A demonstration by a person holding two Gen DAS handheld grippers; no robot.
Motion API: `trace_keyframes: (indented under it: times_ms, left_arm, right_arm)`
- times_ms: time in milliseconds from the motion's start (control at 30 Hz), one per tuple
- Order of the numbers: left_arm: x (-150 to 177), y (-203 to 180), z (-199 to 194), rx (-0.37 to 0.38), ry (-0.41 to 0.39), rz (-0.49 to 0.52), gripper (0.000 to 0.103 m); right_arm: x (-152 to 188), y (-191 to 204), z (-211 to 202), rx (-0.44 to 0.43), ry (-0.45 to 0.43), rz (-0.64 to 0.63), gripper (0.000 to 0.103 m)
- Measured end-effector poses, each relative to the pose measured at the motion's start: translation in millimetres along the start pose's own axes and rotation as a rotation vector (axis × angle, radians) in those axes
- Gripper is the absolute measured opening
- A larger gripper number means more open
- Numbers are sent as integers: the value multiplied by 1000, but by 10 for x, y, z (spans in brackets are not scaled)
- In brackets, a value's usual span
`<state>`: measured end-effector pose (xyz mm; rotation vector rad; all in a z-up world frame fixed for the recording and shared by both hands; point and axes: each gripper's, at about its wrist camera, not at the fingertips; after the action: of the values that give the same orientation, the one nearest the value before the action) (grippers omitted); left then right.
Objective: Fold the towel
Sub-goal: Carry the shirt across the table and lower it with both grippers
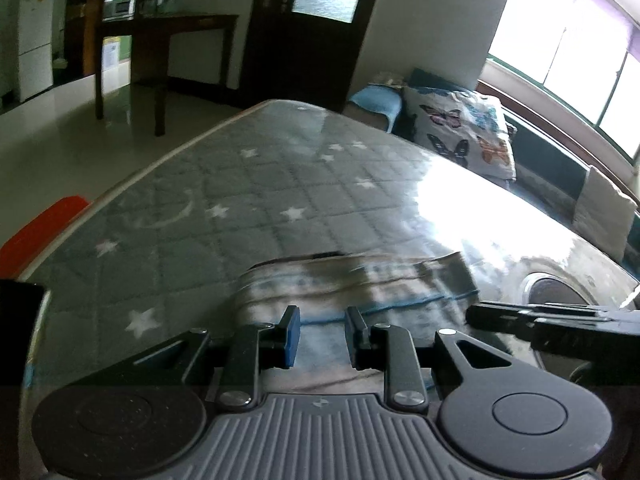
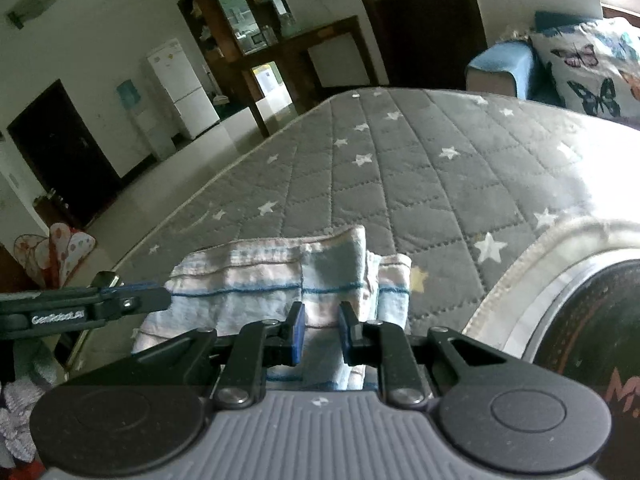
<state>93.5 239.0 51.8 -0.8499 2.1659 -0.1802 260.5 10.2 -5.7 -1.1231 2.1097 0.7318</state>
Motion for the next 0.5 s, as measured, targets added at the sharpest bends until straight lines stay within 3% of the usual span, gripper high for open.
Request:
trace_keyframes:
  times_ms: [200, 500]
  left_arm:
    - [-69, -278, 227, 38, 7, 40, 27]
    - [-73, -385, 570, 3, 29, 56, 26]
  right_arm:
    - [-6, -33, 43, -15, 1, 1, 18]
    - [-62, -136, 159, -20, -16, 15, 18]
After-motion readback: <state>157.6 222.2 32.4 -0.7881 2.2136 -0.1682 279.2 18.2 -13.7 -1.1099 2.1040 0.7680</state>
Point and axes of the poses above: each gripper's, at about its wrist camera, not at the fingertips, and z roughly the way its jaws point, y to its left, x to its underside, and after that the axes turned 14 degrees about -z, right-handed
